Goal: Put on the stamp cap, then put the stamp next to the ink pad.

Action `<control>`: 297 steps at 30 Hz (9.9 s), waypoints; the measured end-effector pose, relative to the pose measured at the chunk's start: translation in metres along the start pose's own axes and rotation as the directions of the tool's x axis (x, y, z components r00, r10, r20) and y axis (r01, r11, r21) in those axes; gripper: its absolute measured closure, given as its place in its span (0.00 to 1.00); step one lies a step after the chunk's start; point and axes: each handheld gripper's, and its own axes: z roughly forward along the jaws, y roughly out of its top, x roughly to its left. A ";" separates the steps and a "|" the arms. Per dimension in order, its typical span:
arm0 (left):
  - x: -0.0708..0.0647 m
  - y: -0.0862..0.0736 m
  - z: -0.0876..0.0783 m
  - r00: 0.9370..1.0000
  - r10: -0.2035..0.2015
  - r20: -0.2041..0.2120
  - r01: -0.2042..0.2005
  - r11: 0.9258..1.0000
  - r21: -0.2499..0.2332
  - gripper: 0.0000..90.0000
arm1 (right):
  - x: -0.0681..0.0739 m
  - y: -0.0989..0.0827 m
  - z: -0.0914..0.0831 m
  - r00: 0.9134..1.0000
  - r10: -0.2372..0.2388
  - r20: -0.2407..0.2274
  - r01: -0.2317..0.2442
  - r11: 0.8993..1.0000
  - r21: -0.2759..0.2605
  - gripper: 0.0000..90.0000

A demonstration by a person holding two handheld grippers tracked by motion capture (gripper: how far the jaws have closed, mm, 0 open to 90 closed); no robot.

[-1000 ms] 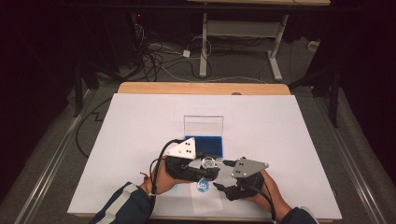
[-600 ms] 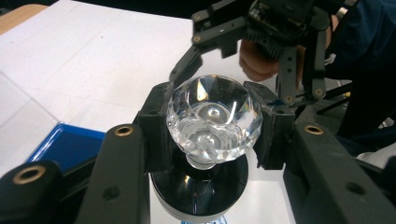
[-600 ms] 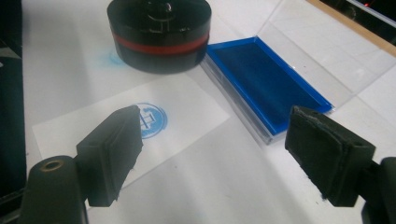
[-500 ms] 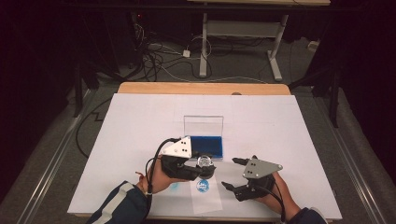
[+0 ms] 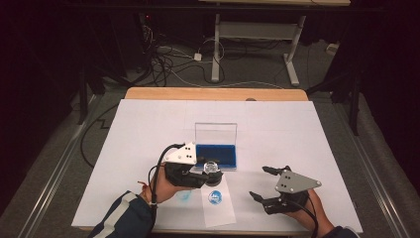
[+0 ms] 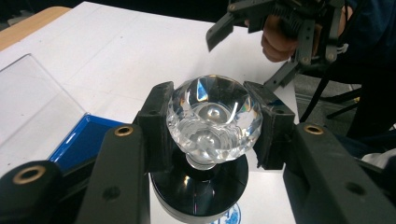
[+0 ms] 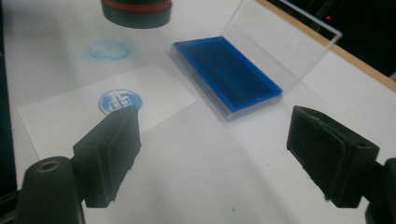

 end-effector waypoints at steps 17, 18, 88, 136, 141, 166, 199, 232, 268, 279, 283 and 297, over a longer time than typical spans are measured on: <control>0.010 -0.001 -0.020 0.996 0.002 -0.085 -0.002 1.000 -0.001 0.60 | -0.010 -0.014 -0.023 0.995 0.015 0.101 -0.013 1.000 -0.018 0.20; 0.011 -0.002 -0.022 0.996 -0.001 -0.092 0.000 1.000 -0.004 0.60 | -0.010 -0.014 -0.023 0.995 0.011 0.101 -0.010 1.000 -0.015 0.20; 0.114 -0.053 -0.009 0.941 -0.146 -0.306 0.220 0.950 0.222 0.60 | -0.004 -0.021 -0.010 0.998 -0.031 0.046 0.028 0.997 0.070 0.21; 0.093 -0.052 -0.024 0.907 -0.071 -0.415 0.135 0.983 0.127 0.35 | -0.002 -0.021 -0.007 0.998 -0.047 0.049 0.042 0.995 0.088 0.21; 0.091 -0.050 -0.027 0.899 -0.067 -0.433 0.122 0.987 0.101 0.32 | -0.002 -0.020 -0.008 0.998 -0.049 0.050 0.045 0.995 0.086 0.21; 0.055 -0.029 -0.030 0.872 0.061 -0.485 -0.014 0.995 0.100 0.16 | 0.001 -0.019 -0.008 0.997 -0.061 0.047 0.057 0.995 0.085 0.21; 0.001 -0.033 -0.042 0.841 0.179 -0.511 -0.145 0.984 0.106 0.16 | 0.000 -0.016 -0.013 0.996 -0.050 0.076 0.046 0.997 0.056 0.21; -0.023 -0.085 -0.058 0.817 0.155 -0.556 -0.094 0.986 0.138 0.16 | -0.006 -0.016 -0.026 0.985 -0.021 0.169 0.024 1.000 -0.013 0.20; -0.024 -0.141 -0.080 0.843 0.068 -0.533 0.020 0.987 0.157 0.16 | -0.003 -0.019 -0.024 0.986 -0.021 0.165 0.020 1.000 0.009 0.20; -0.019 -0.142 -0.079 0.848 0.055 -0.527 0.031 0.988 0.153 0.16 | -0.006 -0.020 -0.019 0.988 -0.015 0.156 0.012 1.000 0.020 0.20; -0.021 -0.141 -0.078 0.848 0.051 -0.528 0.033 0.988 0.148 0.16 | -0.006 -0.022 -0.021 0.987 -0.005 0.158 0.003 1.000 0.015 0.20; -0.017 -0.140 -0.078 0.846 0.048 -0.531 0.034 0.989 0.144 0.16 | -0.007 -0.021 -0.019 0.988 -0.004 0.154 0.001 1.000 0.016 0.19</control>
